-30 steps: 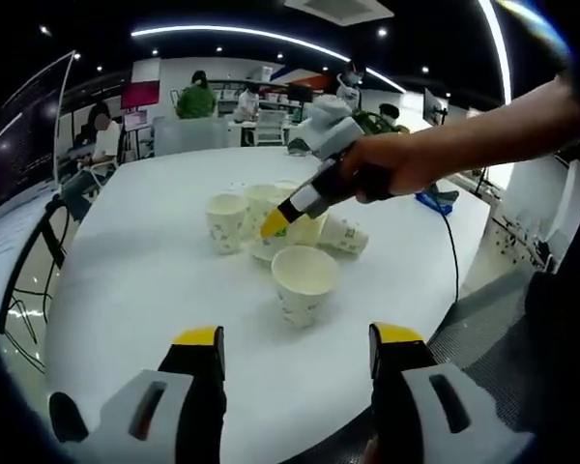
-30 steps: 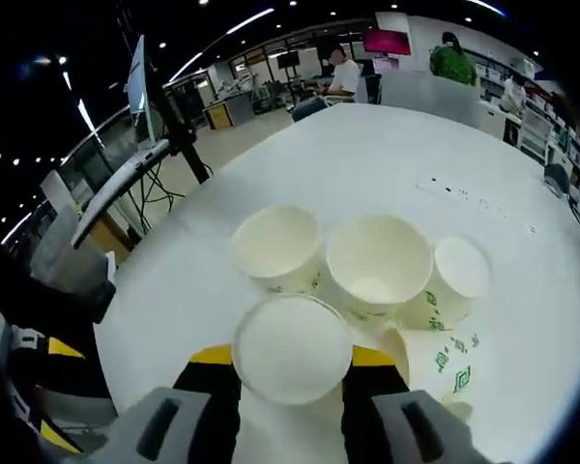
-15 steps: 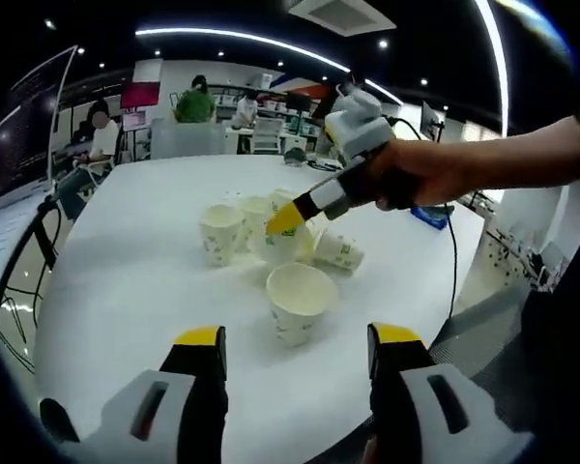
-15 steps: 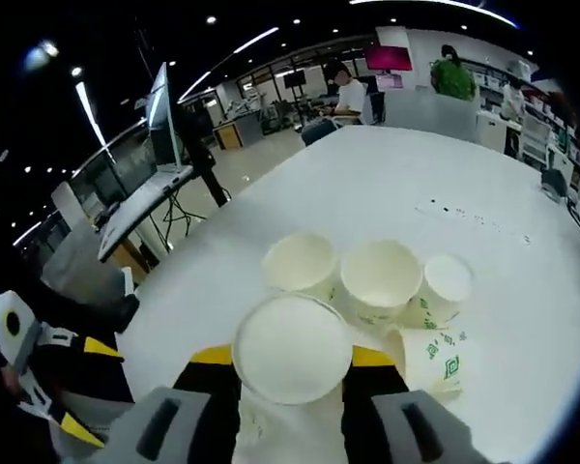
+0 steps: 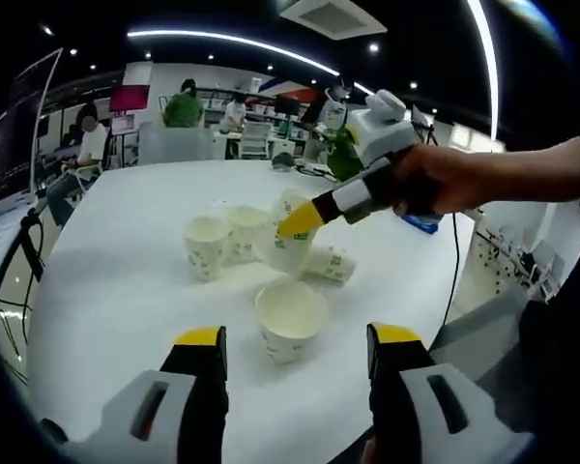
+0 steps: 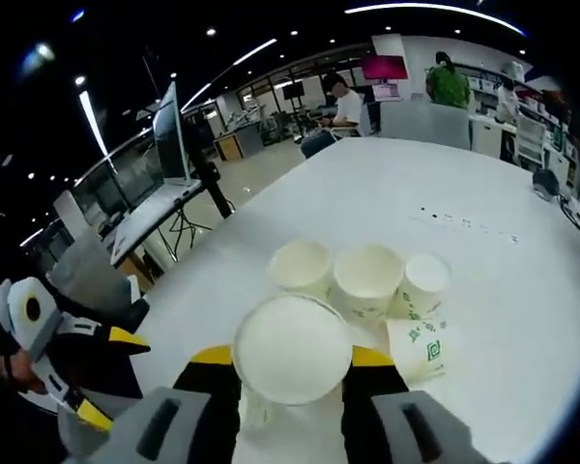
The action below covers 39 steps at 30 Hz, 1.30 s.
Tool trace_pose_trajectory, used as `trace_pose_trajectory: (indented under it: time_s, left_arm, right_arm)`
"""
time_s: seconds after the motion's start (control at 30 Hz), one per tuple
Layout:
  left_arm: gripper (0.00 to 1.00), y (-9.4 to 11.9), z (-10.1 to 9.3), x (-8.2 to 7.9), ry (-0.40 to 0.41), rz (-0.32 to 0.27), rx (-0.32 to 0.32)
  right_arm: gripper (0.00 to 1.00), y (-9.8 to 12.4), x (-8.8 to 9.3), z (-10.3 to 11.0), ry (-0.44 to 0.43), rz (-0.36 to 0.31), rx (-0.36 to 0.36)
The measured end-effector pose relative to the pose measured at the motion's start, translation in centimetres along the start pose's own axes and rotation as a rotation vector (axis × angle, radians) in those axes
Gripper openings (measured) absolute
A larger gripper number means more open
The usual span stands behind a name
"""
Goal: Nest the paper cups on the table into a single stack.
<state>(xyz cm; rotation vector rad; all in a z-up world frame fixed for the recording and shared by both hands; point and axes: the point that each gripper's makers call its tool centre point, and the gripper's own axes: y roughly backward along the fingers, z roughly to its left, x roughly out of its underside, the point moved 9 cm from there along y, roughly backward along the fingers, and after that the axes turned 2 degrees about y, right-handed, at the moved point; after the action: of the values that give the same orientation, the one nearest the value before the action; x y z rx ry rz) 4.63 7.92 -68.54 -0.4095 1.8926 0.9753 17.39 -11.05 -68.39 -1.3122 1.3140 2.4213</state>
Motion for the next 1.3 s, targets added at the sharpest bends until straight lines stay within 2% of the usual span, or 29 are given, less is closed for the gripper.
trace_pose_trajectory:
  time_s: [0.2, 0.53, 0.63, 0.9, 1.1, 1.17, 1.23, 1.3]
  left_arm:
    - [0.56, -1.1, 0.4, -0.5, -0.004, -0.002, 0.023]
    - [0.55, -2.8, 0.1, -0.7, 0.005, -0.004, 0.067]
    - [0.55, -3.2, 0.1, -0.3, 0.000, 0.009, 0.076]
    - [0.54, -3.8, -0.6, -0.2, 0.006, 0.013, 0.101]
    - [0.53, -4.4, -0.6, -0.3, 0.026, 0.000, 0.112]
    - [0.53, -4.6, -0.6, -0.4, 0.028, -0.004, 0.116]
    - [0.50, -4.6, -0.5, -0.5, 0.022, -0.009, 0.119]
    - [0.47, -4.6, -0.7, -0.7, 0.006, -0.024, 0.125]
  right_arm:
    - [0.39, 1.0, 0.1, -0.2, -0.024, -0.029, -0.010]
    - [0.39, 2.6, 0.4, 0.9, -0.050, -0.071, -0.044]
    - [0.39, 2.6, 0.5, 1.2, -0.027, -0.077, -0.058]
    - [0.39, 3.0, 1.0, 3.2, -0.002, -0.088, -0.125]
    - [0.39, 3.5, 1.0, 4.6, -0.019, -0.101, -0.161]
    - [0.39, 3.5, 0.9, 4.9, -0.026, -0.110, -0.189]
    - [0.39, 3.5, 0.9, 5.6, -0.027, -0.109, -0.248]
    - [0.39, 3.3, 1.0, 5.7, -0.014, -0.101, -0.258]
